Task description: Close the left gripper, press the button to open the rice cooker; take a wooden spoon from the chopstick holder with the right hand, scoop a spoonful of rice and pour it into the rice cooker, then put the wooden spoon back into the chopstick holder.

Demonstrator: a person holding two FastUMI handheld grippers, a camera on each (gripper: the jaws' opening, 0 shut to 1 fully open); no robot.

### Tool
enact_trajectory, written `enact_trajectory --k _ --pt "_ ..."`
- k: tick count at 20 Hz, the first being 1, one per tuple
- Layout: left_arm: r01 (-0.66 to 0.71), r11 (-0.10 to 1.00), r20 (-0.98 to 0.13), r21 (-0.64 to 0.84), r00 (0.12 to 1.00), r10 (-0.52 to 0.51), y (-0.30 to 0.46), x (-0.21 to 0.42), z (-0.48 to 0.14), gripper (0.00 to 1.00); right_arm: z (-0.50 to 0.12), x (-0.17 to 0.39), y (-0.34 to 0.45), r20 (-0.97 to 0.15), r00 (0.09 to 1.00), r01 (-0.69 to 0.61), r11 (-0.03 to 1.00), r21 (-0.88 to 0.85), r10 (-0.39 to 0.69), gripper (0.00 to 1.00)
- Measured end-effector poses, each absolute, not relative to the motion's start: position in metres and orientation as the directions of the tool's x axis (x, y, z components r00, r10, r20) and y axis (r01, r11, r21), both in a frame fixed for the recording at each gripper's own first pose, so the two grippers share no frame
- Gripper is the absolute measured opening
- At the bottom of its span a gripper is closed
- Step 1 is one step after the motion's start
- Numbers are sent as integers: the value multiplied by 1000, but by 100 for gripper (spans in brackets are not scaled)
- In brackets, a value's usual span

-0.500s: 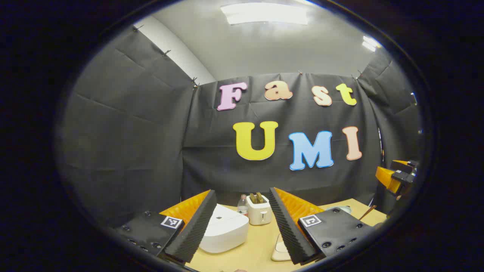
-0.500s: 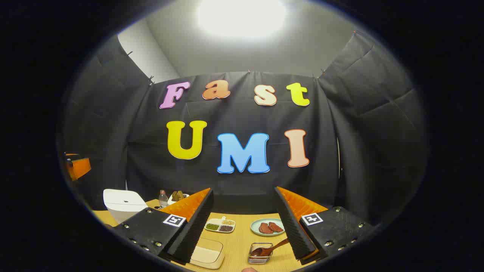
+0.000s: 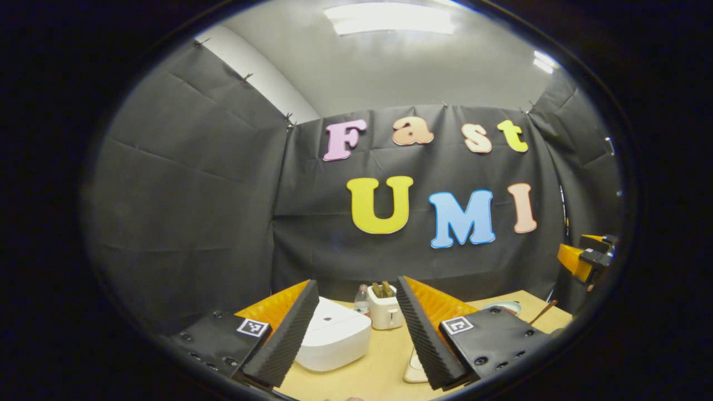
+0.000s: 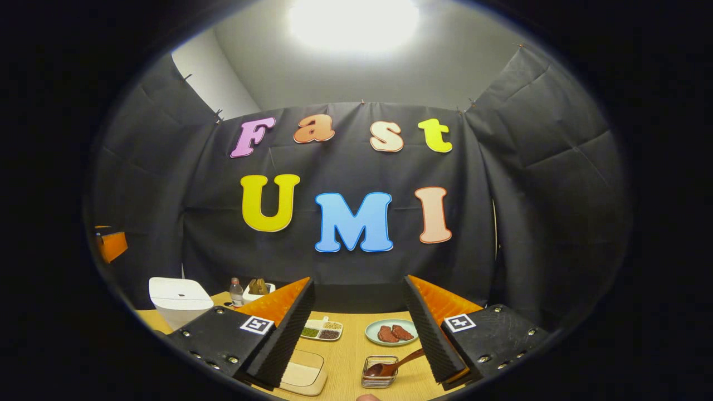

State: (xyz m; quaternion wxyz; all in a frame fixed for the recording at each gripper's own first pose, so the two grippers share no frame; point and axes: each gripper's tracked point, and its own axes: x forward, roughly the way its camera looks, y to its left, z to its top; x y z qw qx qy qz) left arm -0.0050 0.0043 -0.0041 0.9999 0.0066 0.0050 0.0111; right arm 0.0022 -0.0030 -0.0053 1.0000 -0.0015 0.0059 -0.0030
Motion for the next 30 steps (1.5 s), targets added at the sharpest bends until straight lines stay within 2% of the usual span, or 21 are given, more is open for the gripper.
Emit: enact_trajectory --k 8,12,15,17,19,20,22,24,25,26,30 --pt "-12 998 45 56 999 10 -9 -7 16 95 -8 3 -10 -13 1000 20 1000 7 -19 95" --pt "-5 999 40 43 999 4 -10 -3 15 99 -6 0 -13 -2 1000 28 1000 -5 -28 95" --pt "-10 999 27 36 1000 9 -6 -2 10 96 -5 0 -14 5 1000 30 999 -11 -30 95" --pt "10 999 21 45 1000 -11 -9 1 8 89 -4 0 -14 10 1000 29 999 -15 -29 95" --pt "17 999 15 49 1000 -18 -7 4 6 73 -4 -2 -12 13 1000 26 999 -23 -26 95" --pt "16 999 17 45 1000 -17 -4 6 6 60 -4 -3 -12 15 999 29 999 -28 -28 95" --pt "35 999 11 32 999 -35 -7 6 1 51 -4 -5 -10 17 999 32 999 -27 -32 95" --pt "27 999 12 26 1000 -28 -1 7 -4 27 -6 -6 -7 14 999 33 999 -29 -33 95" --pt "-18 999 27 33 999 17 11 13 0 21 -6 -6 -6 14 999 33 999 -35 -33 95" --pt "-26 999 35 35 999 25 15 16 -2 9 -4 -8 -6 17 999 36 998 -41 -36 95" --pt "-4 1000 2 28 1000 4 30 32 -23 9 -3 -14 -3 25 998 50 997 -58 -49 95"
